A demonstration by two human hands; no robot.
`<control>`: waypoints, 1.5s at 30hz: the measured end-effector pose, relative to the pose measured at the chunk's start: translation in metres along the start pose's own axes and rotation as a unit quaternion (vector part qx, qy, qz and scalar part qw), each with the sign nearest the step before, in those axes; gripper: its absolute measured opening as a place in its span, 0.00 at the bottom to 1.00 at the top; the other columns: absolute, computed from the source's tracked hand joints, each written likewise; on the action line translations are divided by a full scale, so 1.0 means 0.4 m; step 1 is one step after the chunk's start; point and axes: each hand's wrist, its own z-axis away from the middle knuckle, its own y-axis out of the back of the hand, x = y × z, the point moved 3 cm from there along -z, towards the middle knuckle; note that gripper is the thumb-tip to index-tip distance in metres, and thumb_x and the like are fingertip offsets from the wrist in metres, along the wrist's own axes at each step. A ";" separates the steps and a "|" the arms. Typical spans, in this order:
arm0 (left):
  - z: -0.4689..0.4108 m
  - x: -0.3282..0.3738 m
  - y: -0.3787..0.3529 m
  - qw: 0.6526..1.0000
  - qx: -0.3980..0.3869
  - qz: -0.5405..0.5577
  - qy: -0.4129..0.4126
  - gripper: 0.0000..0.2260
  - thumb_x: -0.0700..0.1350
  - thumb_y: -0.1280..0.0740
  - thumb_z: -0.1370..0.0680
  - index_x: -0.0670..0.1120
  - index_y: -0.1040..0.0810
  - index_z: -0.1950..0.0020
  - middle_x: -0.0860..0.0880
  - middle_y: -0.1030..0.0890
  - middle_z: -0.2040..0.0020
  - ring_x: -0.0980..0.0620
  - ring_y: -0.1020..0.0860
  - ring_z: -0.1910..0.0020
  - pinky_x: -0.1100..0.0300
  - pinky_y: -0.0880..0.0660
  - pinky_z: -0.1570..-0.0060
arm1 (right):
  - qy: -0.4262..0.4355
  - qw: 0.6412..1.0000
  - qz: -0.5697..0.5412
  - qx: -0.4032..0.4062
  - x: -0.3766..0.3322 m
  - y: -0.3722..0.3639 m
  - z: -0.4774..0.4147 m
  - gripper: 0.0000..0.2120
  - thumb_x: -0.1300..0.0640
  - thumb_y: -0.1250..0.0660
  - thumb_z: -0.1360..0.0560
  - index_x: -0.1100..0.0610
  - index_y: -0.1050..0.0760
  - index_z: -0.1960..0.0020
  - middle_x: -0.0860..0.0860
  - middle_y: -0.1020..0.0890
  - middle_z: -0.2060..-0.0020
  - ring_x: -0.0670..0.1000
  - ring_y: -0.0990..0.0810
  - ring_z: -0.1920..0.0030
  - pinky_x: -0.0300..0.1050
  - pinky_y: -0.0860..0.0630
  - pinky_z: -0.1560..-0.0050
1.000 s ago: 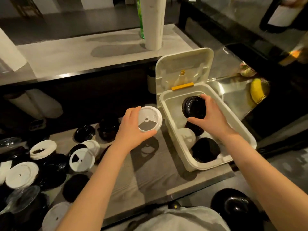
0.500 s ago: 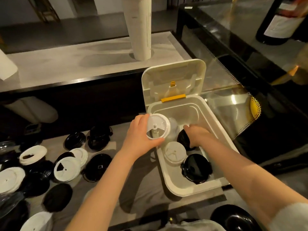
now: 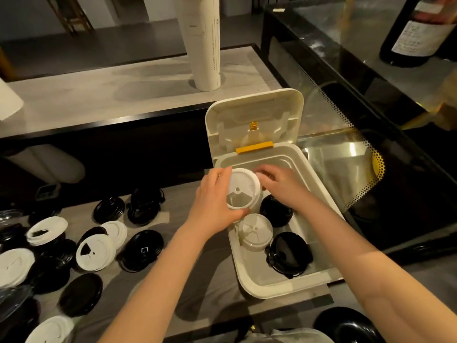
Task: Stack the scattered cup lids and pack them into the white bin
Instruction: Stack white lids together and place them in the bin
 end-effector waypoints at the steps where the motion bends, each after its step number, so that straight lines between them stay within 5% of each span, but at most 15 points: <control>1: -0.002 0.006 0.001 1.000 0.006 -0.002 -0.007 0.41 0.57 0.25 0.34 0.48 0.41 0.27 0.51 0.38 0.33 0.51 0.38 0.34 0.56 0.37 0.35 | 0.002 0.999 -0.054 -0.004 -0.016 0.007 0.012 0.09 0.54 0.38 0.22 0.55 0.21 0.47 0.49 0.18 0.55 0.50 0.20 0.57 0.46 0.23 0.52; 6: -0.001 0.027 -0.003 0.998 -0.008 -0.054 -0.045 0.42 0.59 0.27 0.33 0.48 0.43 0.26 0.51 0.39 0.33 0.51 0.39 0.33 0.54 0.39 0.34 | -0.019 0.990 -0.141 -0.007 -0.048 0.051 0.059 0.05 0.56 0.33 0.24 0.53 0.22 0.49 0.47 0.22 0.62 0.46 0.23 0.65 0.38 0.25 0.62; 9: 0.003 0.037 -0.022 0.994 -0.044 -0.079 -0.064 0.43 0.59 0.29 0.31 0.48 0.47 0.24 0.51 0.41 0.29 0.51 0.43 0.30 0.55 0.43 0.32 | -0.015 1.000 -0.010 -0.026 -0.032 0.035 0.066 0.16 0.54 0.25 0.32 0.52 0.22 0.46 0.49 0.23 0.62 0.47 0.24 0.64 0.45 0.24 0.58; 12: 0.012 0.017 -0.033 0.993 -0.078 -0.080 -0.039 0.43 0.60 0.31 0.29 0.48 0.52 0.23 0.52 0.46 0.24 0.52 0.48 0.25 0.54 0.48 0.29 | -0.082 0.995 -0.009 -0.051 0.017 0.023 0.066 0.16 0.57 0.24 0.32 0.54 0.23 0.46 0.52 0.22 0.65 0.51 0.21 0.68 0.50 0.20 0.60; 18: 0.021 -0.050 -0.046 0.992 -0.096 -0.077 0.019 0.40 0.63 0.37 0.26 0.47 0.51 0.22 0.52 0.51 0.22 0.54 0.54 0.23 0.48 0.47 0.26 | -0.169 0.971 0.122 -0.118 0.112 -0.023 0.063 0.14 0.54 0.23 0.33 0.53 0.22 0.50 0.51 0.20 0.60 0.49 0.20 0.67 0.40 0.23 0.69; 24: 0.022 -0.054 -0.057 0.993 -0.094 -0.073 0.018 0.38 0.62 0.38 0.25 0.47 0.51 0.22 0.52 0.53 0.22 0.55 0.56 0.23 0.49 0.48 0.27 | -0.150 0.948 0.227 -0.167 0.112 -0.097 0.030 0.13 0.50 0.27 0.31 0.56 0.19 0.51 0.54 0.18 0.55 0.53 0.19 0.55 0.46 0.21 0.53; 38: 0.022 -0.056 -0.060 0.993 -0.092 -0.073 0.020 0.37 0.61 0.37 0.25 0.47 0.48 0.23 0.51 0.51 0.22 0.54 0.55 0.23 0.48 0.47 0.27 | -0.220 0.917 0.264 -0.202 0.145 -0.096 0.037 0.11 0.52 0.30 0.29 0.60 0.23 0.62 0.52 0.22 0.73 0.54 0.19 0.67 0.45 0.19 0.61; 42: 0.020 -0.057 -0.061 0.992 -0.096 -0.082 0.017 0.36 0.61 0.38 0.24 0.47 0.49 0.23 0.51 0.51 0.22 0.53 0.55 0.23 0.47 0.47 0.27 | -0.184 0.908 0.337 -0.165 0.124 -0.086 0.039 0.13 0.46 0.32 0.29 0.54 0.28 0.57 0.49 0.26 0.60 0.53 0.24 0.53 0.42 0.29 0.58; 45: 0.021 -0.057 -0.057 0.990 -0.098 -0.101 0.005 0.35 0.62 0.41 0.23 0.47 0.49 0.23 0.51 0.51 0.22 0.53 0.55 0.23 0.48 0.48 0.27 | -0.173 0.913 0.340 -0.143 0.089 -0.068 0.040 0.12 0.43 0.35 0.27 0.52 0.28 0.56 0.49 0.25 0.57 0.52 0.24 0.54 0.42 0.29 0.59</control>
